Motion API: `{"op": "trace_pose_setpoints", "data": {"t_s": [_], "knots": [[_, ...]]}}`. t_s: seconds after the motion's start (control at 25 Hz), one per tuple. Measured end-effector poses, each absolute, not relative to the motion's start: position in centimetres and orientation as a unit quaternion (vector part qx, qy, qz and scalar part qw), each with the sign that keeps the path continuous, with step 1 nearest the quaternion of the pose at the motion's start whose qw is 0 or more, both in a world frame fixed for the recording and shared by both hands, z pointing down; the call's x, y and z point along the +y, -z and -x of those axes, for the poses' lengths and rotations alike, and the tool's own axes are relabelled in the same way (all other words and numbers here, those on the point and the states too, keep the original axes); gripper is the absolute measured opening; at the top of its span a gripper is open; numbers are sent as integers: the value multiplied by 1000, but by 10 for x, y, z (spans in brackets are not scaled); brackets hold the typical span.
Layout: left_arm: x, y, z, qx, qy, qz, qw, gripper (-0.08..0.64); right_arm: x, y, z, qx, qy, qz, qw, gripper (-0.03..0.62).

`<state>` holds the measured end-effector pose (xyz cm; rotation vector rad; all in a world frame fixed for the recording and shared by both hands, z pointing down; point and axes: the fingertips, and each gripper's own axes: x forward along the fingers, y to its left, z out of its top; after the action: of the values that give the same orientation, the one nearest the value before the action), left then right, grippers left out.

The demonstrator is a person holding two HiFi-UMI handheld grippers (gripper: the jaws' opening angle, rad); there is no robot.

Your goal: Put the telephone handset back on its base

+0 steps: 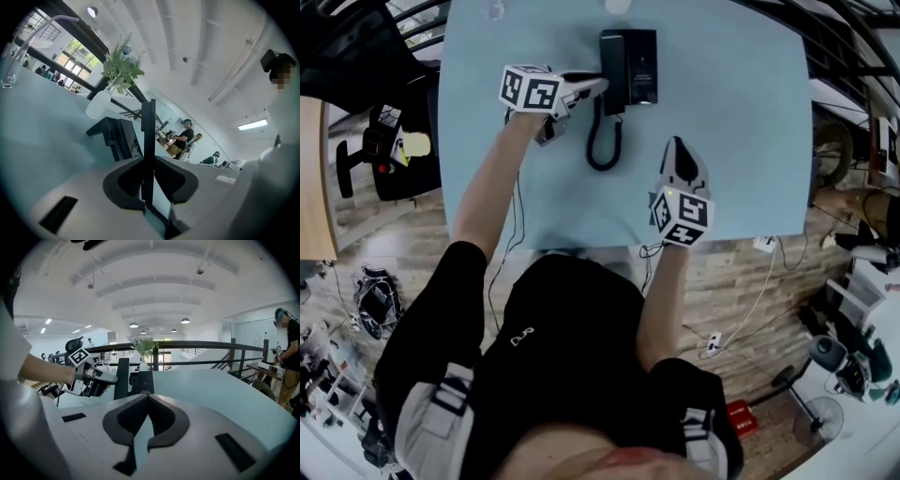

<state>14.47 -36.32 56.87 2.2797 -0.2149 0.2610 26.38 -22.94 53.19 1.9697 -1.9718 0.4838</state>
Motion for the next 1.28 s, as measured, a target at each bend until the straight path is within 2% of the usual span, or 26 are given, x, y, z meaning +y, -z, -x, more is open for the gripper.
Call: {"op": "trace_pose_setpoints", "data": {"t_s": [0.4, 0.92, 1.16, 1.28], "knots": [[-389, -586, -163, -88, -102, -899, 418, 64, -237, -544, -286, -682, -188, -689, 156, -6], [-406, -601, -164, -135, -18, -869, 476, 64, -245, -553, -297, -682, -196, -687, 158, -6], [-406, -606, -165, -147, -13, -878, 456, 68, -247, -553, -297, -682, -195, -687, 157, -6], [-405, -619, -161, -166, -55, -888, 426, 74, -248, -552, -294, -684, -193, -686, 157, -7]]}}
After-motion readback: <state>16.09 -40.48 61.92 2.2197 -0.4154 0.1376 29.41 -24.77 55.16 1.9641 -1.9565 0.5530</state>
